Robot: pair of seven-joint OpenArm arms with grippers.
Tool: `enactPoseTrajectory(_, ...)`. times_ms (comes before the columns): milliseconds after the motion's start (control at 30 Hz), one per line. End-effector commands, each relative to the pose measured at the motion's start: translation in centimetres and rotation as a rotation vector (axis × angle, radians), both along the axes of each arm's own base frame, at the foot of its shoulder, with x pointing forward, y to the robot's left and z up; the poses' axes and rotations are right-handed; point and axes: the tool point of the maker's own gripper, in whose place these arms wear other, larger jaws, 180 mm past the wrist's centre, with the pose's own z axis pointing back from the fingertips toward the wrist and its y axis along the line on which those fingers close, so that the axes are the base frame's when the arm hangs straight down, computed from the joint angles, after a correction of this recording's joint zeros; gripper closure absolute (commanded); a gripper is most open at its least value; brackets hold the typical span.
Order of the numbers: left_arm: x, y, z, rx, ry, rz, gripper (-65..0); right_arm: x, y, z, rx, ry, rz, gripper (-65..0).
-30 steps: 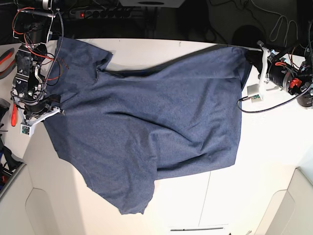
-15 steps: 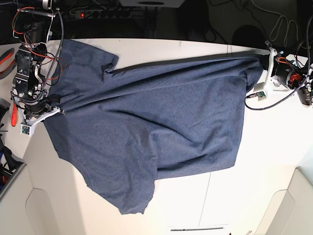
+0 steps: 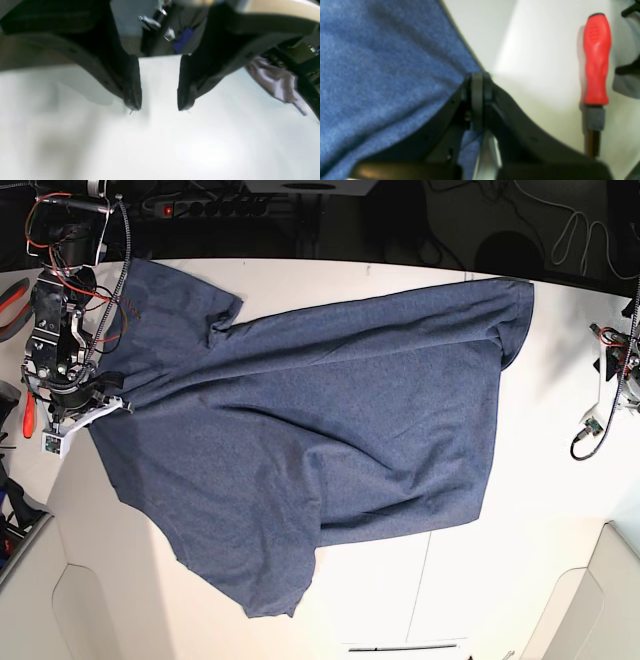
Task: Layout the t-shirt on the table in an organized manner, then fold the t-shirt properly
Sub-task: 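Lower the right gripper onto the shirt middle and grasp fabric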
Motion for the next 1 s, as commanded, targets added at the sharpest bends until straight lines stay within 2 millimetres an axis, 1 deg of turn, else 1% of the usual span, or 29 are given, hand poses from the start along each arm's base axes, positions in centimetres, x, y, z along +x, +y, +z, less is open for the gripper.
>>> enactPoseTrajectory(0,1.2,1.0,1.7,0.03,-0.048,0.0,-27.2,0.6,-0.5,1.1,-0.014,-0.013,-0.001,0.0)
enactPoseTrajectory(133,1.4,0.2,1.3,-0.003,-0.066,0.01,-27.1,2.0,-0.4,4.1,-0.033,-0.07,0.012,0.0)
enactPoseTrajectory(333,2.2,-2.5,0.1,-0.092,-0.113,-0.003,-27.1,3.9,0.0,9.1,-0.068,-0.176,0.032,0.0)
enactPoseTrajectory(400,3.1,-3.5,0.2,-0.133,-0.165,-0.007,-27.1,4.5,0.4,10.9,-0.063,-0.226,0.039,0.0)
enactPoseTrajectory(467,4.6,-3.8,1.2,-0.173,-0.278,0.02,-27.1,5.3,1.6,12.4,0.002,-0.29,0.053,0.0)
enactPoseTrajectory(500,5.4,-3.9,1.8,-0.186,-0.33,0.034,-27.1,5.7,2.9,13.0,0.052,-0.318,0.094,-1.8)
enactPoseTrajectory(533,6.3,-3.9,2.5,-0.202,-0.381,0.058,-27.1,6.1,4.6,13.5,0.104,-0.339,0.156,-7.6)
enactPoseTrajectory(600,8.1,-3.8,4.1,-0.244,-0.485,0.116,-27.1,6.4,9.1,13.8,0.21,-0.369,0.302,-17.1)
enactPoseTrajectory(633,8.9,-3.8,4.8,-0.281,-0.529,0.153,-27.1,6.4,11.5,13.8,0.265,-0.377,0.364,-19.2)
enactPoseTrajectory(700,10.4,-4.2,5.5,-0.383,-0.588,0.228,-27.1,6.0,16.6,13.3,0.343,-0.357,0.467,-19.4)
enactPoseTrajectory(733,11.1,-4.5,5.6,-0.444,-0.603,0.26,-27.1,5.7,19.2,13.1,0.369,-0.345,0.516,-19.4)
enactPoseTrajectory(833,13.0,-6.3,4.7,-0.639,-0.586,0.341,-27.1,4.4,26.4,12.4,0.377,-0.302,0.675,-19.4)
enactPoseTrajectory(900,14.1,-7.5,3.7,-0.746,-0.559,0.384,-27.1,3.3,30.1,11.9,0.331,-0.272,0.779,-19.4)
enactPoseTrajectory(967,15.0,-8.3,2.5,-0.83,-0.523,0.423,-27.1,2.2,32.4,11.0,0.266,-0.237,0.855,-19.3)
